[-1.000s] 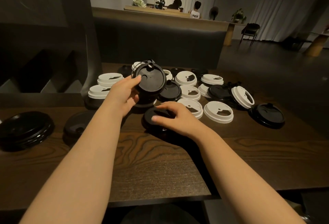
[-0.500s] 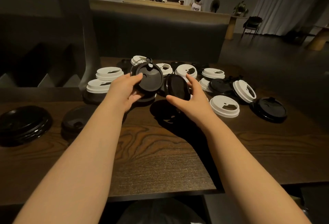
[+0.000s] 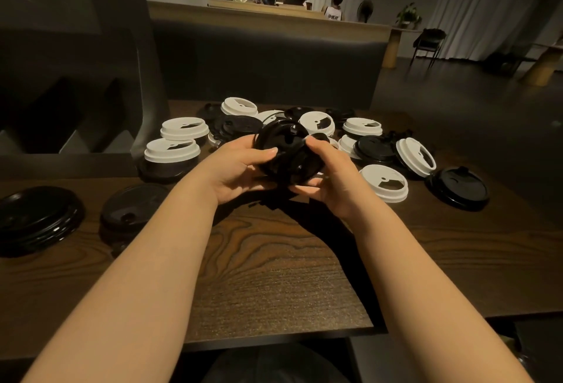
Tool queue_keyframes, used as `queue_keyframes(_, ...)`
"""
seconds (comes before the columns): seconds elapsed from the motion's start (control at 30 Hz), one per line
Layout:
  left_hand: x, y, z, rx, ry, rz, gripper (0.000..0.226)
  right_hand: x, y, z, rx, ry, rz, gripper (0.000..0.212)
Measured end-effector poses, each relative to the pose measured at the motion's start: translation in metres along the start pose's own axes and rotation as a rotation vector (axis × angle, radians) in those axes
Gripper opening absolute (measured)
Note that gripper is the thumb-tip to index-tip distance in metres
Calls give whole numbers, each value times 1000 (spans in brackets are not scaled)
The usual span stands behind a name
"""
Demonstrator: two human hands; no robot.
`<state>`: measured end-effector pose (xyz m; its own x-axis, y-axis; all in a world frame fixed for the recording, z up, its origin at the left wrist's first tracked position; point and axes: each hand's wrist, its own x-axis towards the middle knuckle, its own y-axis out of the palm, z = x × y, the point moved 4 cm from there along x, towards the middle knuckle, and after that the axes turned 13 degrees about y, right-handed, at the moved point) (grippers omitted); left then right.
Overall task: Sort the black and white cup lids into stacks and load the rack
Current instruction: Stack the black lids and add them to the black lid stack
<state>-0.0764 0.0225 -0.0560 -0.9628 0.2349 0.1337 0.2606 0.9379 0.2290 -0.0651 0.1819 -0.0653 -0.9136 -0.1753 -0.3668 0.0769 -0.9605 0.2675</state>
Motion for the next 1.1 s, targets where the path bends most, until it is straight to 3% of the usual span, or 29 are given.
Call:
queue_keyframes(0.07, 1, 1, 1, -34, 20, -4, 18, -2, 0, 0, 35, 42, -3, 34)
queue_keyframes(0.13, 2, 2, 1, -41, 39, -5, 14, -5, 1, -1, 142, 112, -7, 28)
queue_keyframes(0.33, 2, 11, 4, -39, 36, 11, 21, -4, 6, -7, 329, 271, -6, 62)
queue_keyframes(0.5, 1, 20, 5, 56, 100, 50, 26, -1, 10, -11, 223, 305, 17, 82)
queue_keyframes(0.73, -1, 34, 13, 139, 121, 80, 36, -7, 13, -11, 128, 192, -98, 65)
queue_keyframes(0.87, -3, 41, 9, 50, 133, 63, 36, -1, 4, -8, -191, 120, -333, 76)
queue_keyframes(0.97, -6, 44, 9, 92, 199, 62, 44, 1, -2, -6, -302, 18, -406, 73)
queue_keyframes(1.1, -2, 34, 11, 160, 210, -101, 22, 2, -3, -4, -454, -169, -476, 60)
